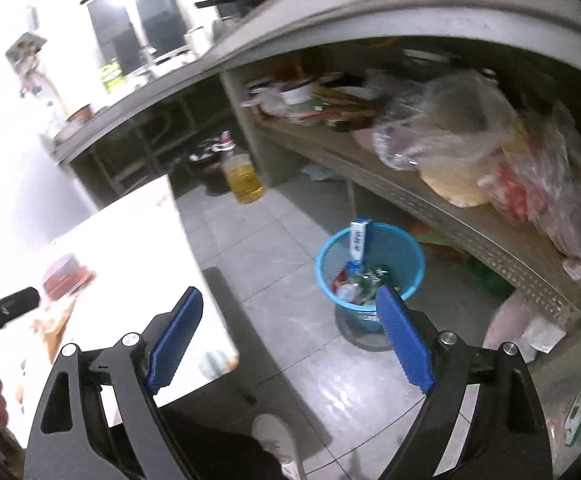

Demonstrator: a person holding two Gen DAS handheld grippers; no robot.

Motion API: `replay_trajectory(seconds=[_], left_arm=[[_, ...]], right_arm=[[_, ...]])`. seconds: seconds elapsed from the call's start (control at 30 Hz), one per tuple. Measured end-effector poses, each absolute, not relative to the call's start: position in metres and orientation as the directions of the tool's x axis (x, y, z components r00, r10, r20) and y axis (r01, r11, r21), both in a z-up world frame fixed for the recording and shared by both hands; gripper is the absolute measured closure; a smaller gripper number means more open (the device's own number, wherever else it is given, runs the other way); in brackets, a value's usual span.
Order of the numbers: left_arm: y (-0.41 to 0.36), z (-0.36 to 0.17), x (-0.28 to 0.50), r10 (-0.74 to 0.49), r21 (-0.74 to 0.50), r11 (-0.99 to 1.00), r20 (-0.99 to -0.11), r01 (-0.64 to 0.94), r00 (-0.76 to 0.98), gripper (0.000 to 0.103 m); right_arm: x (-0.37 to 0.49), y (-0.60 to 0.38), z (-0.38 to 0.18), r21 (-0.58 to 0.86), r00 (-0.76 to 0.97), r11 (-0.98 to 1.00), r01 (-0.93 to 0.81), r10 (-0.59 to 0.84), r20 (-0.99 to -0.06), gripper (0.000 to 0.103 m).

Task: Collect trash
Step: 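Bring both open tools back over the beige cloth on the table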

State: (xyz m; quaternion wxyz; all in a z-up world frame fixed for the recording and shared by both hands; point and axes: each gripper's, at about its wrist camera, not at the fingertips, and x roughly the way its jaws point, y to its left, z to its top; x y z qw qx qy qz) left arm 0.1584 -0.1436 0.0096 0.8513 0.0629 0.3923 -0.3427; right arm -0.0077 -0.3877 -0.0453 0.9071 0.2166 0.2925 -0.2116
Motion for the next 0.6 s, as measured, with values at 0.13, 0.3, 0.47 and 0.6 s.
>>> replay_trajectory(seconds=[0.13,0.3,0.47,0.6], left_arm=[[-0.11,0.001,0.159,-0.495,-0.148,0.792,-0.723,0.592,0.482,0.023],[-0.081,-0.004,0.163,-0.457,-0.14,0.831,-0.725,0.539,0.516,0.023],[-0.056,-0.008,0.166,-0.439,-0.161,0.859,-0.72,0.485,0.538,0.023],[-0.046,-0.009,0.17,-0.429,-0.169,0.872,-0.717,0.459,0.55,0.023]], right_arm=[[0.004,-0.358,-0.036,0.239,0.741,0.86,0.45,-0.21,-0.637,0.011],[0.026,-0.323,-0.033,0.232,0.735,0.909,0.347,-0.11,-0.669,0.011],[0.048,-0.287,-0.031,0.217,0.721,0.942,0.257,-0.037,-0.692,0.007],[0.06,-0.262,-0.025,0.163,0.716,0.962,0.221,-0.046,-0.696,0.006]])
